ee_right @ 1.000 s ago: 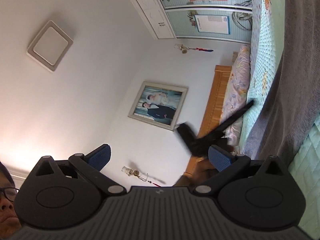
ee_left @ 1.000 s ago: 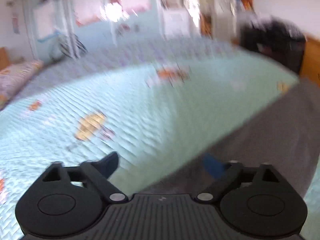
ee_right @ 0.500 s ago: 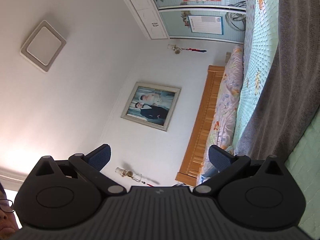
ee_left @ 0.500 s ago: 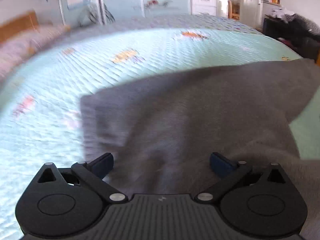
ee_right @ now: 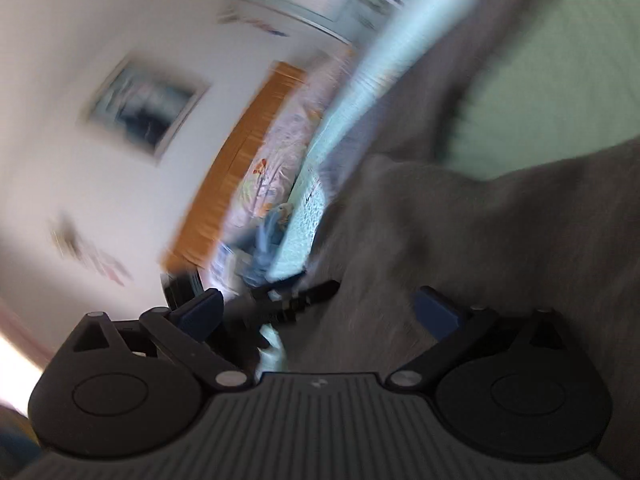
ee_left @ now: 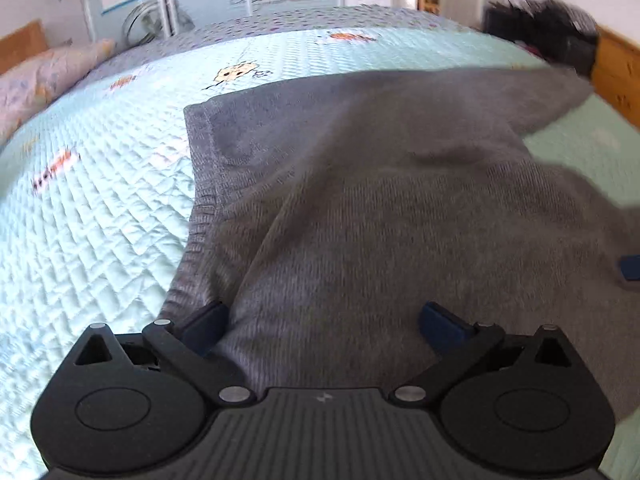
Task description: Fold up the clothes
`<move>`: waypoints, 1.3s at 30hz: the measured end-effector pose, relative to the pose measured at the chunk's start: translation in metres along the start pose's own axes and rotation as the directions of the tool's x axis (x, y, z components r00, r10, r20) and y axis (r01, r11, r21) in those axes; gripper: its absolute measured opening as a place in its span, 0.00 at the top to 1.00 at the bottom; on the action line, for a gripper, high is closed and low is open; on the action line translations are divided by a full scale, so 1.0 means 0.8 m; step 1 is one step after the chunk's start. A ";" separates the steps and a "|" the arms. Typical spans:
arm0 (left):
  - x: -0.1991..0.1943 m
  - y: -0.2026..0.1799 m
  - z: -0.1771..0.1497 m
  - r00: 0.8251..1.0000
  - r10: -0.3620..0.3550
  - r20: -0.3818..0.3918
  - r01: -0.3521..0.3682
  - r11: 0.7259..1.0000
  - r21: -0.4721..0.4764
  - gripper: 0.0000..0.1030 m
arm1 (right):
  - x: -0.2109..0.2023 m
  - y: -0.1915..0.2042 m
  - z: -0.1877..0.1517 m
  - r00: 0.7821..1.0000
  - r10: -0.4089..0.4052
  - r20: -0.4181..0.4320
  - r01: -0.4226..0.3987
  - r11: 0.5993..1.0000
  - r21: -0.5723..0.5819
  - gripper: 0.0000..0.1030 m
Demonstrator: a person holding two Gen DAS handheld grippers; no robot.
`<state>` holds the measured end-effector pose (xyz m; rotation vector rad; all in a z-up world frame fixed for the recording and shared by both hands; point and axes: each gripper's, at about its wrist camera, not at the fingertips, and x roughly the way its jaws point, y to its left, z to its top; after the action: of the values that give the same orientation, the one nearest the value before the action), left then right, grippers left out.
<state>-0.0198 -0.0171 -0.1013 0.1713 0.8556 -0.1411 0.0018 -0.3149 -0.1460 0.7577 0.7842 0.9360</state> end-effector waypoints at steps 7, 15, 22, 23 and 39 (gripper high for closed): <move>-0.005 0.028 -0.034 1.000 0.019 0.005 -0.018 0.999 -0.046 0.00 | -0.008 0.046 -0.026 0.993 -0.102 -0.052 0.103 0.994 0.027 0.00; 0.014 0.038 -0.028 0.999 0.019 0.037 -0.018 0.999 -0.038 0.00 | 0.023 0.021 -0.012 0.999 -0.033 0.006 0.031 0.987 0.157 0.00; 0.038 0.057 -0.025 0.999 -0.002 0.043 0.003 1.000 -0.031 0.00 | 0.031 0.063 -0.062 0.995 -0.007 -0.097 0.011 0.999 0.041 0.00; 0.035 0.058 -0.025 0.999 -0.001 0.052 0.003 1.000 -0.030 0.01 | 0.028 0.064 -0.057 0.997 0.002 -0.083 0.003 0.998 0.055 0.00; 0.062 0.093 0.002 0.928 -0.347 0.139 0.372 0.890 -0.265 0.01 | 0.022 0.006 -0.061 0.987 0.153 0.047 -0.160 0.961 0.225 0.01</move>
<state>0.0275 0.0526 -0.1308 -0.2690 0.8032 -0.3676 -0.0342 -0.2867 -0.1711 1.0448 0.8243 0.9839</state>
